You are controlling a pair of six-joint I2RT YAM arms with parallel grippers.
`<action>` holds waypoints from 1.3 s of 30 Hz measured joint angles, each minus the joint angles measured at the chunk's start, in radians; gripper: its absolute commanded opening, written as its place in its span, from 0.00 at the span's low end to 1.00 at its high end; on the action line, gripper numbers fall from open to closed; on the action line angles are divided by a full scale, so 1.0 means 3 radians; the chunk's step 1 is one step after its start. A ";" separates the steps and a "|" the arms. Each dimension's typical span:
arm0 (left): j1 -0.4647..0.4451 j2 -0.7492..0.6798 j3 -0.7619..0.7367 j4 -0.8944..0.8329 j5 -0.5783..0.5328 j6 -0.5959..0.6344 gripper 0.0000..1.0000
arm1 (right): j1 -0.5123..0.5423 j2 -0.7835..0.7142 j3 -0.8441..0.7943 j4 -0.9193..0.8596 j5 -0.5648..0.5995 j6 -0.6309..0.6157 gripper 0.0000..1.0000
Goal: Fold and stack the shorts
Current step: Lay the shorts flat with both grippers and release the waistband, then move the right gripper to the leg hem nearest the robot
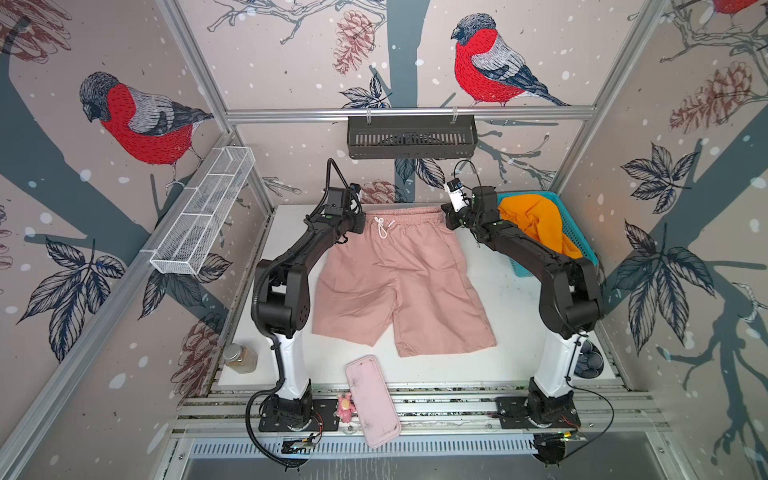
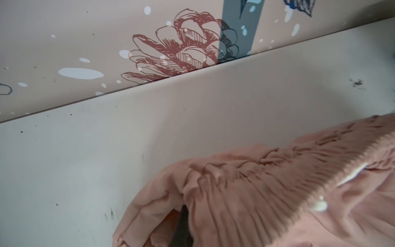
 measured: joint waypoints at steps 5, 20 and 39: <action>0.0058 0.0411 0.0354 0.0355 -0.0132 -0.0045 0.28 | -0.0031 0.0627 0.0470 0.0351 -0.0028 0.0122 0.13; 0.0103 0.0333 0.0769 -0.0292 -0.0149 -0.0334 0.98 | -0.0042 0.0544 0.0593 0.0084 -0.0039 0.0540 0.73; -0.0322 -0.2359 -0.2729 -0.0337 0.0582 -0.1356 0.98 | 0.1358 -0.2179 -0.2556 -0.0880 0.0514 0.1096 0.64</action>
